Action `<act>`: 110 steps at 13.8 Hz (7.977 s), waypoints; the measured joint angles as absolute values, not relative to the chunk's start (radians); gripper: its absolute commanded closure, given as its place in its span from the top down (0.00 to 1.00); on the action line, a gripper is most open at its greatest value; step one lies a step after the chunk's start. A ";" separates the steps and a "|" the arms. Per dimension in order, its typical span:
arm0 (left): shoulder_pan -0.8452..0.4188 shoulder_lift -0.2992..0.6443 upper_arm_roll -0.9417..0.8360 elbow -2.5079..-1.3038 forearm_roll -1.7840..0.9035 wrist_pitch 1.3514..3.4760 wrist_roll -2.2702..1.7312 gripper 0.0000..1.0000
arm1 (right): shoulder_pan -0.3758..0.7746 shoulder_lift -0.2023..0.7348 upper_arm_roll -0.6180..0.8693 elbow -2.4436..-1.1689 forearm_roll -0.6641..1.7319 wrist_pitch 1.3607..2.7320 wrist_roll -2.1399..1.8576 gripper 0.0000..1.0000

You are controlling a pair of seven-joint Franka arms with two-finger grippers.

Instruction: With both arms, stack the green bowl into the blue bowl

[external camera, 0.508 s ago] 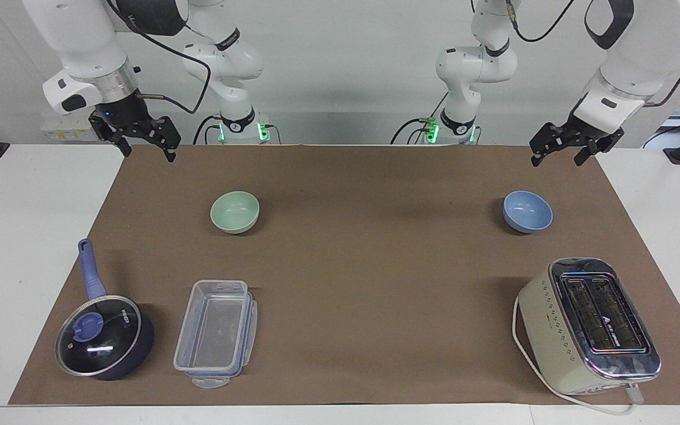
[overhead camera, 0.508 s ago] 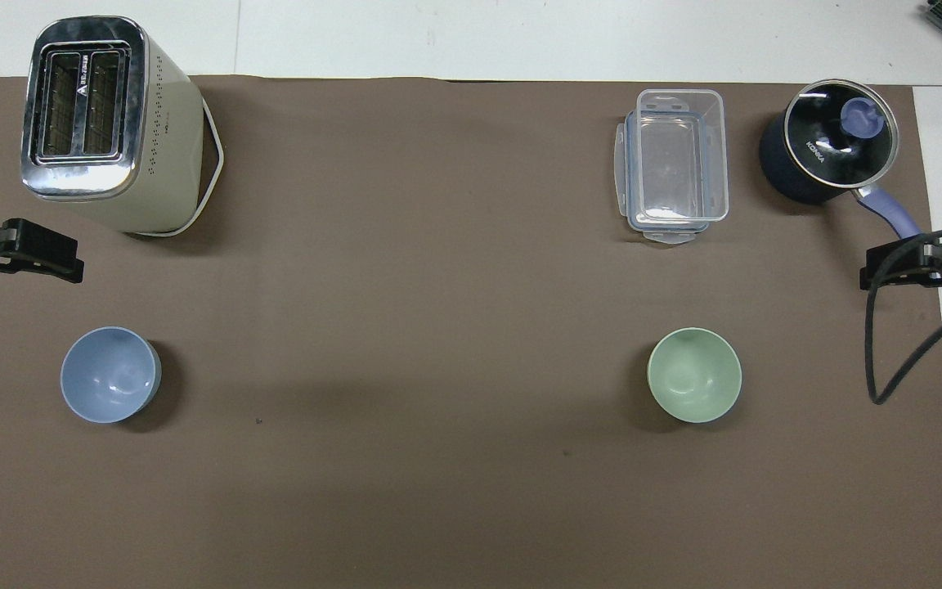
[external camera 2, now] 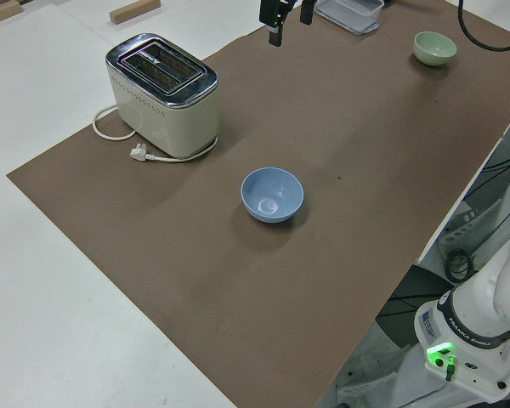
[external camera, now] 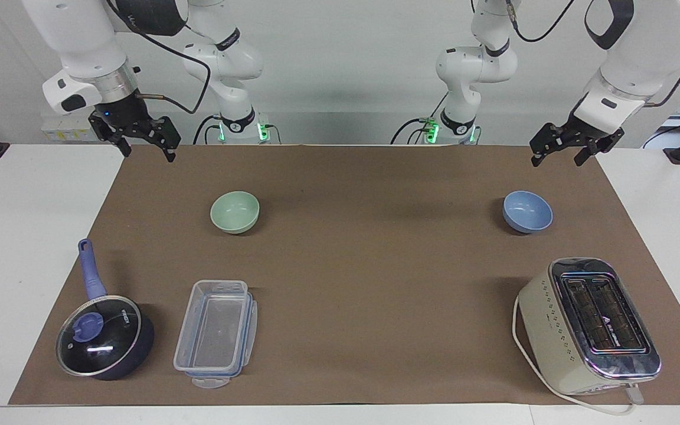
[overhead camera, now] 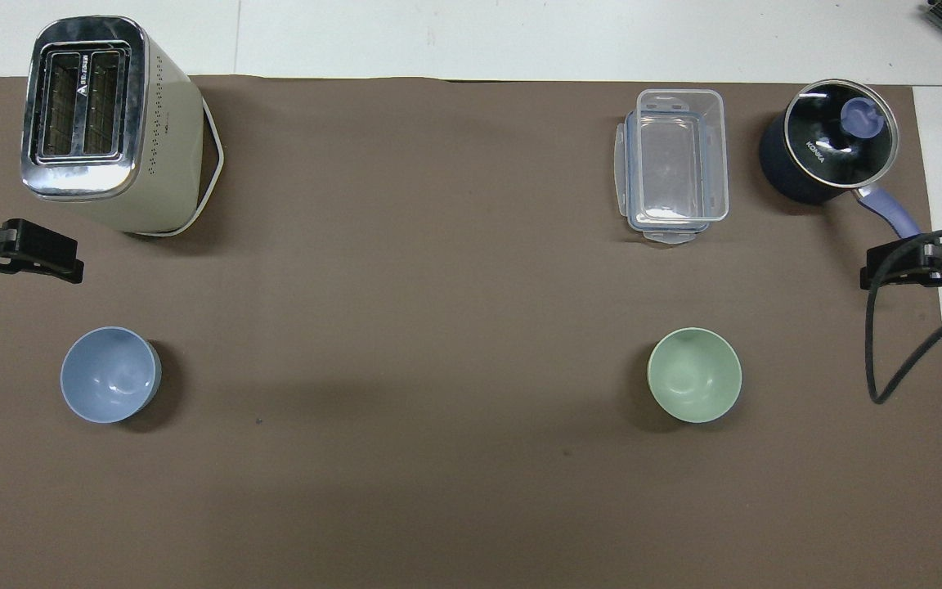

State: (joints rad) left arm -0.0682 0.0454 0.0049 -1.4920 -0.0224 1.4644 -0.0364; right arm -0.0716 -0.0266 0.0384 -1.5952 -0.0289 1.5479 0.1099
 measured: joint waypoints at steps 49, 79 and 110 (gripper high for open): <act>0.232 -0.006 0.016 -2.348 -0.076 2.237 0.452 0.00 | -0.072 -0.027 0.039 -1.595 -0.029 1.548 0.110 1.00; -0.193 0.016 -0.059 -1.998 -0.128 1.848 -0.117 0.00 | -0.071 -0.027 0.039 -1.595 -0.029 1.549 0.110 1.00; -0.099 0.061 -0.016 -1.885 -0.205 1.980 -0.069 1.00 | -0.071 -0.027 0.039 -1.596 -0.029 1.549 0.110 1.00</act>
